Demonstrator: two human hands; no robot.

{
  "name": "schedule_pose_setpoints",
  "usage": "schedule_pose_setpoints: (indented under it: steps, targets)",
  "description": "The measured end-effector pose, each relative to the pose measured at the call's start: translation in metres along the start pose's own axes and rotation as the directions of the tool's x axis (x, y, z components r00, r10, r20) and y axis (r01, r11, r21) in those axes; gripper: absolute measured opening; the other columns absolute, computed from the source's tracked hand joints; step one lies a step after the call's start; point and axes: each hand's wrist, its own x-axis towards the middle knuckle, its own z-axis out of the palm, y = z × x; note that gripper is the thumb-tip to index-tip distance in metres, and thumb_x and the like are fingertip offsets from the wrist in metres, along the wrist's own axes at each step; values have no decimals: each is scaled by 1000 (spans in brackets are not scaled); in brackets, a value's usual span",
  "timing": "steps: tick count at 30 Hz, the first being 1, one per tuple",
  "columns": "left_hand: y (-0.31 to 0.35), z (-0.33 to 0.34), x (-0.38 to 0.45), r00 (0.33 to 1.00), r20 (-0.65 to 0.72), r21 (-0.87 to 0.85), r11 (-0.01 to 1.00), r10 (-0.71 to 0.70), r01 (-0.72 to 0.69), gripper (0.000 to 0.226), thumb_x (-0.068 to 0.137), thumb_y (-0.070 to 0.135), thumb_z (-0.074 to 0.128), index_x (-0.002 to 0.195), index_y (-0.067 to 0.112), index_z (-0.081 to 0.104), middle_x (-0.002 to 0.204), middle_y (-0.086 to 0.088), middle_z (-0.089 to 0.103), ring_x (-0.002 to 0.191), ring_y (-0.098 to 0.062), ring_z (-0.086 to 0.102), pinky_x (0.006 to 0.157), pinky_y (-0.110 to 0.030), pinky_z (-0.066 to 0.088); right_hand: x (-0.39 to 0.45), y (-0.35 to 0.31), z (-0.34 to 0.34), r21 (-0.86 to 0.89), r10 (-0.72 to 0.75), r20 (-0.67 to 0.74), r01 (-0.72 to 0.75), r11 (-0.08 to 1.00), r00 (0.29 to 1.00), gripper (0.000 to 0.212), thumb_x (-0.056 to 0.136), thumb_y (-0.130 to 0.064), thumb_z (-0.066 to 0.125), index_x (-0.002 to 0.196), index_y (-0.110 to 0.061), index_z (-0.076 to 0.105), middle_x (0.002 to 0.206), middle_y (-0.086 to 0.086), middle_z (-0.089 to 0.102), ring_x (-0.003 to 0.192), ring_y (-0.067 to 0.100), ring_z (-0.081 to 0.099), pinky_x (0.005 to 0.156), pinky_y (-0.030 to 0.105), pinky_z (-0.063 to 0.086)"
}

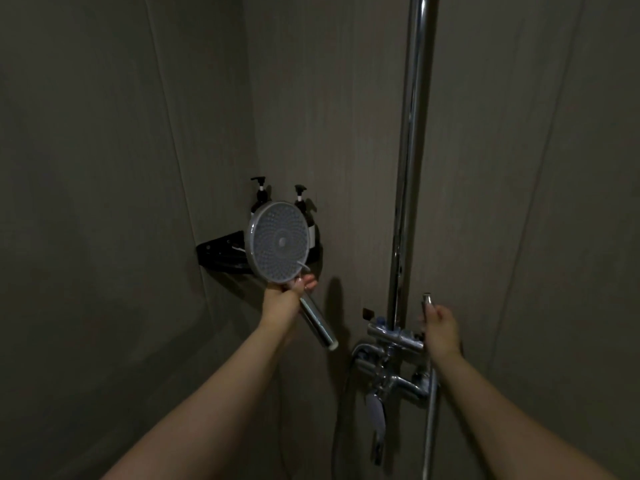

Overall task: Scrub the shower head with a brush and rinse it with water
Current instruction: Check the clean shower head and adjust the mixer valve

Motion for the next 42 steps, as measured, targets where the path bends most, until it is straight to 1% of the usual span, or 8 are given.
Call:
schedule_pose_setpoints:
  steps: [6,11,14,20,23,32,36,42]
  targets:
    - [32,-13,-7,999,-40,-128,992,-9,4,21,94,-3,42,112,6,48,96,-11,57,75,-14,56,77,-30,51,-47,-68,18,10,-96,353,99,995,931,16,99,-21,41,96,-18,56,66,-2,45,34,-7,46,36,4,32]
    - [73,-32,-10,996,-71,-183,980,62,-74,23,93,-1,44,115,6,49,81,-2,56,72,-12,55,72,-28,48,-88,-107,48,-169,-97,616,252,953,782,14,100,-19,36,92,-25,47,67,-3,42,55,7,40,50,18,34]
    - [99,-43,-11,990,-109,-216,970,91,-113,11,93,1,46,98,9,52,78,-2,57,70,-11,55,74,-31,50,-108,-123,59,-159,-145,630,309,938,763,6,100,-20,38,105,-18,40,72,-3,44,56,6,40,44,12,34]
    - [138,-59,-13,980,-173,-336,930,93,-147,21,93,11,53,72,11,51,60,0,55,49,-8,56,63,-29,55,-149,-135,79,-65,-267,691,425,903,672,22,97,-19,46,80,-24,59,57,-9,48,39,-7,45,42,7,31]
    - [150,-66,-17,972,-218,-403,898,93,-177,24,93,13,53,70,11,49,47,4,53,38,-3,53,58,-27,53,-161,-139,89,20,-339,674,443,896,656,18,95,-13,50,86,-18,65,49,-12,57,43,-10,49,48,5,35]
    - [156,-79,-25,978,-185,-474,863,98,-176,23,95,14,49,72,12,50,66,1,46,58,-10,46,65,-29,49,-174,-145,108,47,-315,650,377,925,692,20,97,-16,45,102,-10,63,57,0,44,34,-3,40,39,9,31]
    - [154,-84,-27,983,-158,-492,855,94,-161,24,96,13,46,72,13,49,66,1,45,58,-11,45,62,-28,46,-177,-146,109,12,-257,689,344,939,678,23,98,-19,43,82,-23,60,55,0,44,45,8,38,39,12,30]
    - [149,-92,-19,989,-110,-494,858,96,-138,26,97,16,45,71,15,48,65,3,44,52,-8,45,61,-25,44,-176,-147,112,23,-206,727,277,961,655,34,99,-26,41,72,-15,60,52,0,39,37,4,33,40,16,25]
